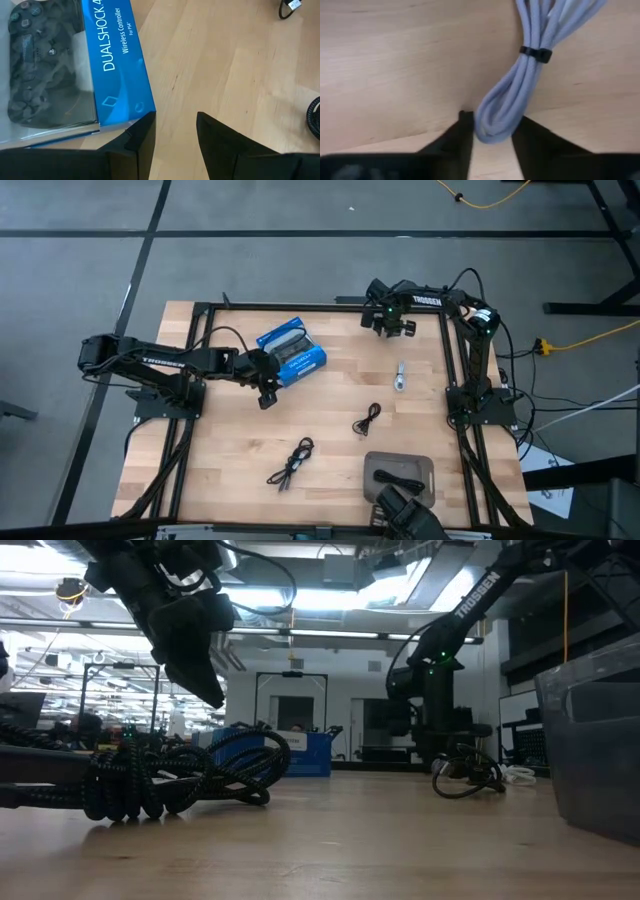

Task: Pick and place USB-C Cables
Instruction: Put the light violet usb cable into the grey transparent bin

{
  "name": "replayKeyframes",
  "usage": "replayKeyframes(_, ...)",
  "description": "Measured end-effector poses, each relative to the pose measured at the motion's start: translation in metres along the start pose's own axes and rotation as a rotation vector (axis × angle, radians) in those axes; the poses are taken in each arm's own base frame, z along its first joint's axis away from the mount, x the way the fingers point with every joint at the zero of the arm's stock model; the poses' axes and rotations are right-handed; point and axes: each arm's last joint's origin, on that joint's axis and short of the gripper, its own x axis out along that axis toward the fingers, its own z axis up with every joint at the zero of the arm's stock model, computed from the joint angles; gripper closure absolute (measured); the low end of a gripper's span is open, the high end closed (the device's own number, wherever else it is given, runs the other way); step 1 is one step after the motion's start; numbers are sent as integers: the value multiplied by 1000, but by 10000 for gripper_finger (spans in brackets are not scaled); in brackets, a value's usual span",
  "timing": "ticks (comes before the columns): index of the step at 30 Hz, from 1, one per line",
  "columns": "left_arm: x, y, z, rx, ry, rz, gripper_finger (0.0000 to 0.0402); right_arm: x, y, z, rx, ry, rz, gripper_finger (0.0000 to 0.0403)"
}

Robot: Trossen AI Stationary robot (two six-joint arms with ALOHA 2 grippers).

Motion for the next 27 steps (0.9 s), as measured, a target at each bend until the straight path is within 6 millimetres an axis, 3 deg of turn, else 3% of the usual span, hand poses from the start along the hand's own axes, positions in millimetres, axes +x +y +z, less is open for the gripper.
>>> replayKeyframes(5,0,0,0,0,0,0,266,0,-2,-1,-2,6,-18,377)
replayKeyframes(12,0,0,0,0,0,0,266,1,-5,-11,-106,81,-73,381)
replayKeyframes(19,0,0,0,0,0,0,266,3,10,-56,-339,117,-151,381)
replayKeyframes(27,0,1,0,0,-6,21,266,5,32,-121,-749,107,-166,381)
